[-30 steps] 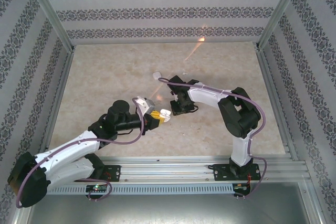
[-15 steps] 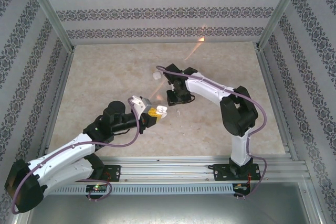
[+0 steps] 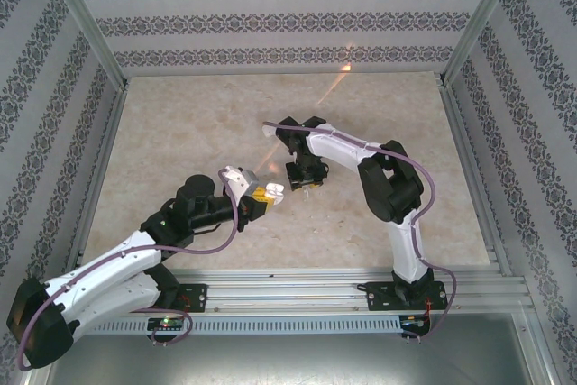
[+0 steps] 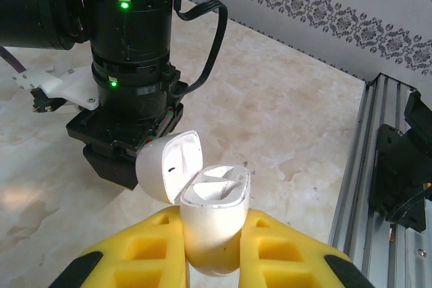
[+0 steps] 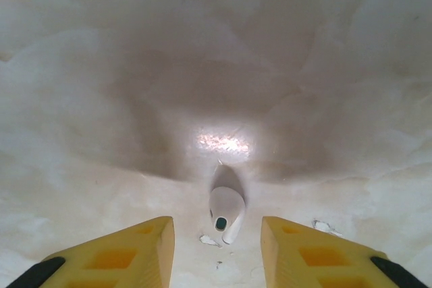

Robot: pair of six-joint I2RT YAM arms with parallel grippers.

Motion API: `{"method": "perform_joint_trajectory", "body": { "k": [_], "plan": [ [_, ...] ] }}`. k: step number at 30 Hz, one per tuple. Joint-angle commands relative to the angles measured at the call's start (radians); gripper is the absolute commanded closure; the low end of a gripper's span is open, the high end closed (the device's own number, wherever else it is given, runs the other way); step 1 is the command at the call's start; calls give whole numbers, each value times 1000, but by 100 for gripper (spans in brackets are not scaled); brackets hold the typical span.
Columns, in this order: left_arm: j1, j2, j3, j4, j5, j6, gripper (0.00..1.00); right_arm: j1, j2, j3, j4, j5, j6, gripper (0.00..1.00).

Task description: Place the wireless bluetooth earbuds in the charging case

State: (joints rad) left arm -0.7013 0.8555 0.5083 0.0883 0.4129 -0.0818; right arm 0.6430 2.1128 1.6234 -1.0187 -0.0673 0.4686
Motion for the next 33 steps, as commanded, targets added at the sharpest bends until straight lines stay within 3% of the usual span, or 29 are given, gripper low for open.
{"method": "perform_joint_trajectory", "body": {
  "k": [1, 21, 33],
  "plan": [
    [-15, -12, 0, -13, -8, 20, 100, -5, 25, 3, -12, 9, 10, 64],
    [-16, -13, -41, 78, 32, 40, 100, -4, 59, -12, 12, 7, -2, 83],
    [-15, 2, -26, 143, 38, 86, 100, 28, -258, -105, 111, 170, -7, 91]
  ]
}}
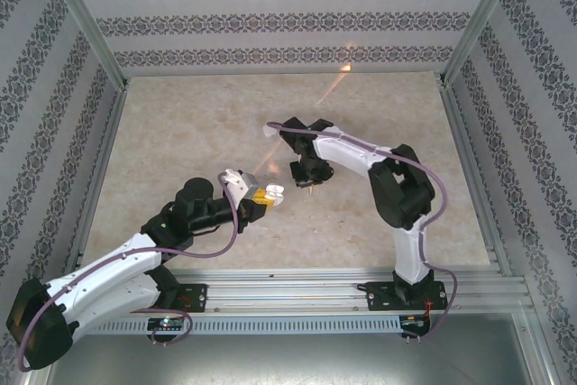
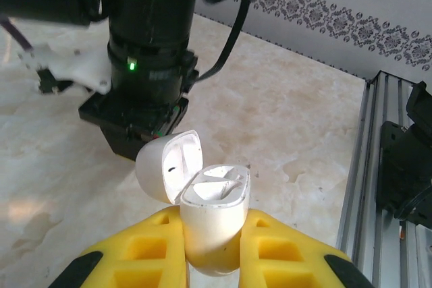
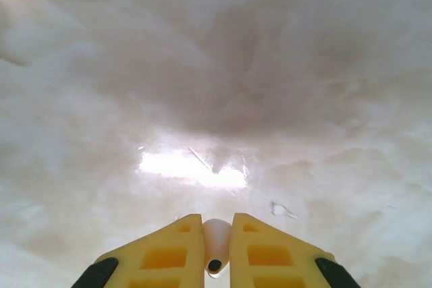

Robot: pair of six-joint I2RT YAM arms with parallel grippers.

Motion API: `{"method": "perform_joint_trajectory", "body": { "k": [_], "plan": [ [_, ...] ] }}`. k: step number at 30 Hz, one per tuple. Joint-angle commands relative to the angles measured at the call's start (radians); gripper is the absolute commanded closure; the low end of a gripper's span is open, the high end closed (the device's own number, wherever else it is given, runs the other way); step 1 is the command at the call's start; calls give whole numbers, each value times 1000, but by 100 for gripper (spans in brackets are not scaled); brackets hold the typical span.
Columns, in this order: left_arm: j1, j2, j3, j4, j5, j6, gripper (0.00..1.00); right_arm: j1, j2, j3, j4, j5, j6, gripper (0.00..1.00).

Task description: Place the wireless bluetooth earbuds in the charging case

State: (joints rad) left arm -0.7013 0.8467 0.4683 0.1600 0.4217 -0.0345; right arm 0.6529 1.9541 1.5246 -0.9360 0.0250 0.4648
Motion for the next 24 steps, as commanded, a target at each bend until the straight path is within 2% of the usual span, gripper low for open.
{"method": "perform_joint_trajectory", "body": {
  "k": [1, 9, 16, 24],
  "plan": [
    [-15, 21, 20, 79, 35, 46, 100, 24, -130, -4, 28, 93, -3, 91],
    [-15, 104, 67, 180, 12, 94, 100, 114, -385, 0, 68, 225, 4, 92],
    [-15, 194, 110, 335, -20, 83, 100, 229, -613, -97, 242, 309, 2, 93],
    [-18, 213, 129, 445, -71, 48, 100, 322, -704, -146, 365, 333, -10, 95]
  ]
}}
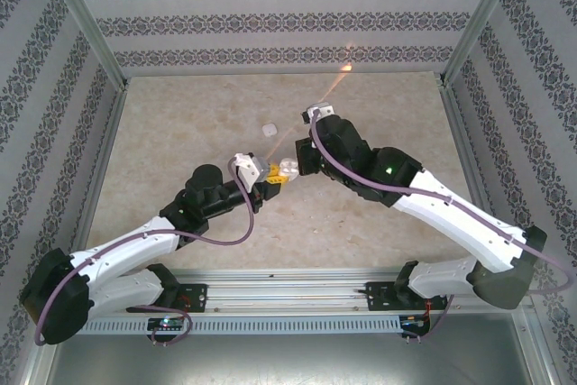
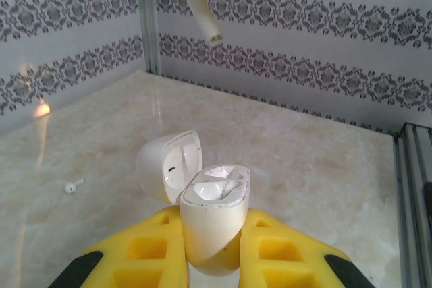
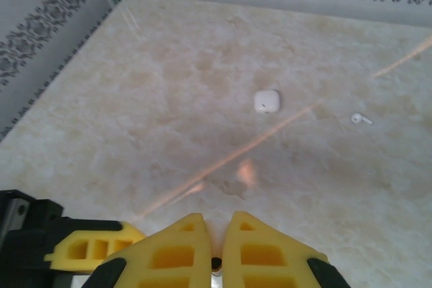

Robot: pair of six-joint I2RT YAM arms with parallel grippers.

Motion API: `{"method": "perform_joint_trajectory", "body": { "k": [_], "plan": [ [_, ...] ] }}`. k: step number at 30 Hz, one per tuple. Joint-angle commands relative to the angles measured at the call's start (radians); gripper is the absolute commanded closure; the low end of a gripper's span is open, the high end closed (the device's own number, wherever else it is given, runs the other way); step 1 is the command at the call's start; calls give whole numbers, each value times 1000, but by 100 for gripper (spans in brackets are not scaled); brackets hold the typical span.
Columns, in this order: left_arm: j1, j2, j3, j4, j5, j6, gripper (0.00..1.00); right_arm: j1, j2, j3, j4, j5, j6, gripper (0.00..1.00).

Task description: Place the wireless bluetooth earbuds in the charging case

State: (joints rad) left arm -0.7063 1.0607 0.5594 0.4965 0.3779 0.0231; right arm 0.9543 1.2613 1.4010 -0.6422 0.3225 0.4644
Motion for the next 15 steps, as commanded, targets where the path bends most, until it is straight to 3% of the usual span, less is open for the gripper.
{"method": "perform_joint_trajectory", "body": {
  "k": [1, 15],
  "plan": [
    [-13, 1, 41, 110, -32, -11, 100, 29, -17, -29, 86, 28, -18, 95],
    [-24, 27, 64, 163, -39, -45, 100, 40, -50, -143, 221, -54, -86, 96]
  ]
}}
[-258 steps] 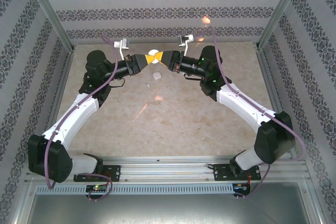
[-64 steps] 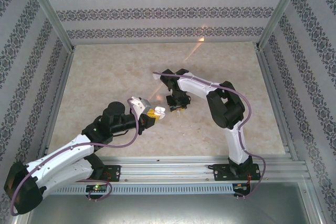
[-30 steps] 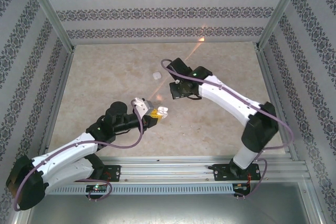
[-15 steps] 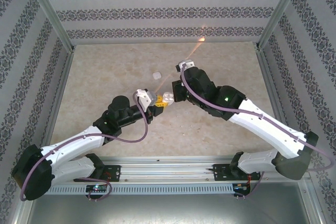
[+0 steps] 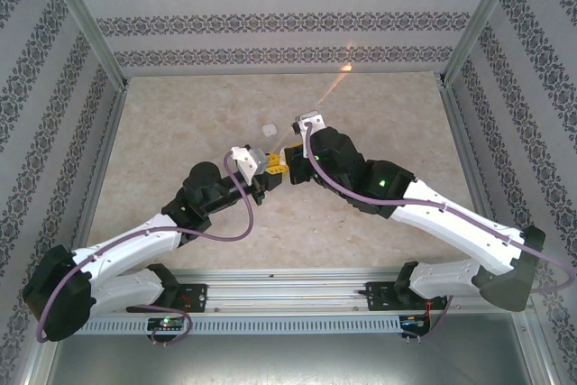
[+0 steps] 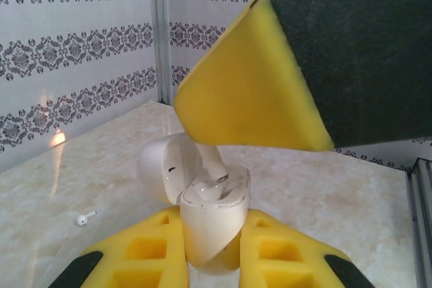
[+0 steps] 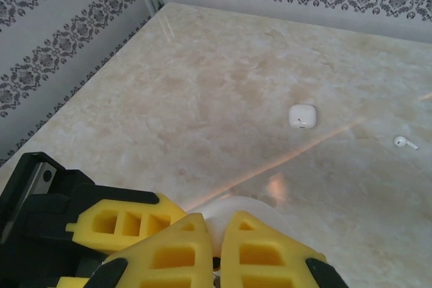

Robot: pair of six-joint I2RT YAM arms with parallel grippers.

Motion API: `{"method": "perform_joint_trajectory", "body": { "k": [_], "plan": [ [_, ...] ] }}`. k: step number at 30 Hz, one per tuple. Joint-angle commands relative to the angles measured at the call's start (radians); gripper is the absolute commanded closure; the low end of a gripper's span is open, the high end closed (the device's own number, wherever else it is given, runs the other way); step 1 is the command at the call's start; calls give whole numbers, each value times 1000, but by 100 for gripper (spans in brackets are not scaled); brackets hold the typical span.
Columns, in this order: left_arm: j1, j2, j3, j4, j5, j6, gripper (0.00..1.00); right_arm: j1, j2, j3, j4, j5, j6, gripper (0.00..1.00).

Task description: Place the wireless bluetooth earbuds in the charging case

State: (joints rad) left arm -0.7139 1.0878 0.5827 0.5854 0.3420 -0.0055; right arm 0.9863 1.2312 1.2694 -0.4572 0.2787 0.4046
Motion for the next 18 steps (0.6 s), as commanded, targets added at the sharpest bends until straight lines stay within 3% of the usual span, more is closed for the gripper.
{"method": "perform_joint_trajectory", "body": {
  "k": [1, 18],
  "plan": [
    [-18, 0, 41, 74, -1, -16, 100, 8, -18, -13, 37, -10, -27, 96],
    [-17, -19, 21, 134, -21, -62, 100, 2, -30, -39, 32, 21, -2, 97]
  ]
}}
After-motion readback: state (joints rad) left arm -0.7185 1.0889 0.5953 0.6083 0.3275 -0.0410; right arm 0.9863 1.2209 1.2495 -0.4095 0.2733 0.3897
